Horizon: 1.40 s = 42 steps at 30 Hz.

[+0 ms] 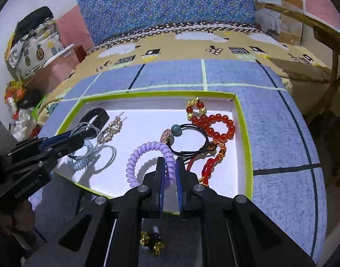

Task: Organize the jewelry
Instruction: 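Carry the grey cord and purple coil into the green box, open both grippers, then move both tools back over the gold ring and gold bead charm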

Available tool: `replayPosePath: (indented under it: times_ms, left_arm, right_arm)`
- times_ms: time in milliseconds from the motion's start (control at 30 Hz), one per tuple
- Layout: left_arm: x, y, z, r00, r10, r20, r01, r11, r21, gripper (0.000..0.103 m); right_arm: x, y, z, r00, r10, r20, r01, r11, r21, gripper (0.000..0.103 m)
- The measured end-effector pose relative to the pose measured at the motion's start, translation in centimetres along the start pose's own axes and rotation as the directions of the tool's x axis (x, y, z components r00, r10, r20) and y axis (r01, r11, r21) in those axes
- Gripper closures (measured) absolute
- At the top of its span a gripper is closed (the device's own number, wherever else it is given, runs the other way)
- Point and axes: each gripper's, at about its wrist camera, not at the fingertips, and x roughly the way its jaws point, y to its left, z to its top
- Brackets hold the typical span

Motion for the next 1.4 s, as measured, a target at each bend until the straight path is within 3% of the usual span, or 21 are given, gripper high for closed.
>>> replayPosePath:
  times_ms: [433,600,967,1400]
  left_arm:
    - [1.5,-0.3,-0.6,0.999,-0.015,-0.043,0.015,1.000,0.012,0.086]
    - [0.7,-0.6,-0.6,1.000,-0.022,-0.021,0.022,1.000,0.020,0.078]
    - [-5.5,-0.6,-2.8,0.995,0.000,0.100,0.003,1.000,-0.024,0.078]
    - [-11.6,-2.1,-7.0,0.985,0.065,0.157,-0.057,0.997,-0.054,0.078]
  right_arm:
    - [0.7,-0.1,-0.4,1.000,-0.023,-0.016,0.023,1.000,-0.012,0.093]
    - [-0.5,0.2,-0.6,1.000,-0.010,0.020,0.010,1.000,-0.016,0.087]
    - [-7.1,0.7,-3.3,0.986,0.012,0.166,-0.010,1.000,-0.013,0.087]
    - [-12.0,1.7,-9.5,0.978,0.063,0.200,-0.061,0.998,-0.016,0.087]
